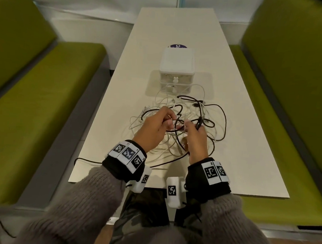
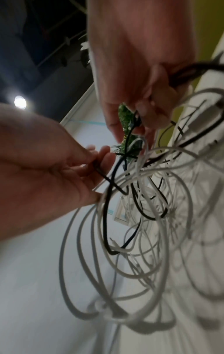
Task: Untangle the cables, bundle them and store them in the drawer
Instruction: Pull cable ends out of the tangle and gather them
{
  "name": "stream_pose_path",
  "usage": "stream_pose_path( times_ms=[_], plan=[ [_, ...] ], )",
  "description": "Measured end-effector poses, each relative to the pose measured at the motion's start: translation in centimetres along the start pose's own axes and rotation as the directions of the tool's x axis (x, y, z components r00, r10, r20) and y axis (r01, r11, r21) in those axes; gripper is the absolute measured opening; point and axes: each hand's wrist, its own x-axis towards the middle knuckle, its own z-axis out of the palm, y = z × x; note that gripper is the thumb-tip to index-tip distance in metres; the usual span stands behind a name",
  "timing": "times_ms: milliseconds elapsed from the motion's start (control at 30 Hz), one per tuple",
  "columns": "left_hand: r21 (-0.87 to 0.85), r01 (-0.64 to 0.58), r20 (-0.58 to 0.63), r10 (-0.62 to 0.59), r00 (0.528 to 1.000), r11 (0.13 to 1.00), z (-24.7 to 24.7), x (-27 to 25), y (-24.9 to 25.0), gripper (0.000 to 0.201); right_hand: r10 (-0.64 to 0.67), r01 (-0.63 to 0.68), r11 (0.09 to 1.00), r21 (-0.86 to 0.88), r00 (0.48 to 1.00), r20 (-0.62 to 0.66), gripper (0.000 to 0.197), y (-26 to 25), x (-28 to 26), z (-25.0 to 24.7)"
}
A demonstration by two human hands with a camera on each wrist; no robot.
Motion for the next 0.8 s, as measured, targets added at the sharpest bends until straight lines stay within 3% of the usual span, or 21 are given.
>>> stream_pose_path(
  times_ms=[67,133,200,267,333,367,433,467,500,567,633,733,800],
  plan=[
    [-0.016,0.024,-0.016,-0.024,1.0,1.0,0.0,0.0,0.3,0.025,-0.049,0.049,0.999,0.004,0.999,-0.023,0.034,-0.1,0.1,0.1],
    [0.112,0.036,-0.037,-0.032,0.999,0.993,-0.3,0.1,0.7,0.022,-0.068,0.07,0.997,0.022,0.995,-0.071,0.029,-0.2,0.3,0.0],
    [0.208,-0.001,-0.082,0.018,0.996,0.978,-1.0,0.2,0.9,0.014,-0.048,0.058,0.996,0.073,0.99,-0.133,0.026,-0.1,0.5,-0.1],
    [0.184,-0.04,-0.155,0.069,0.986,0.982,-1.9,0.1,0.8,0.013,-0.033,0.05,0.995,0.09,0.983,-0.183,0.029,-0.1,0.8,-0.1],
    [0.0,-0.01,-0.223,0.009,0.975,1.0,-2.9,-0.2,0.5,0.019,-0.039,0.061,0.993,0.1,0.977,-0.21,0.031,0.0,1.1,-0.2],
    [-0.174,0.014,-0.26,-0.059,0.964,0.985,-3.4,-0.5,0.4,0.022,-0.051,0.075,0.993,0.097,0.973,-0.225,0.031,0.0,1.2,-0.4],
    [-0.495,0.046,-0.299,-0.219,0.929,0.868,-4.3,-1.1,0.2,0.026,-0.075,0.097,0.992,0.083,0.97,-0.231,0.032,0.0,1.3,-0.6],
    [-0.513,0.071,-0.295,-0.254,0.921,0.855,-4.7,-1.3,0.0,0.027,-0.089,0.108,0.991,0.076,0.97,-0.225,0.032,0.1,1.3,-0.6],
    [-0.417,0.118,-0.274,-0.248,0.929,0.901,-4.9,-1.3,-0.2,0.028,-0.106,0.122,0.991,0.062,0.971,-0.213,0.031,0.2,1.3,-0.6],
    [-0.028,0.168,-0.157,-0.17,0.973,0.985,-4.7,-1.5,-0.7,0.026,-0.147,0.153,0.988,0.024,0.972,-0.181,0.03,0.4,1.0,-0.3],
    [0.247,0.171,-0.05,-0.163,0.985,0.954,-4.3,-1.6,-0.7,0.022,-0.167,0.171,0.985,0.011,0.972,-0.164,0.03,0.5,0.6,0.2],
    [0.518,0.161,0.031,-0.206,0.978,0.84,-3.5,-1.0,0.4,0.044,-0.196,0.195,0.981,-0.021,0.966,-0.167,0.028,0.6,0.4,0.2],
    [0.636,0.059,0.043,-0.112,0.993,0.769,-3.0,-0.3,1.1,0.045,-0.217,0.21,0.976,-0.061,0.963,-0.162,0.024,0.7,0.3,0.1]
  ],
)
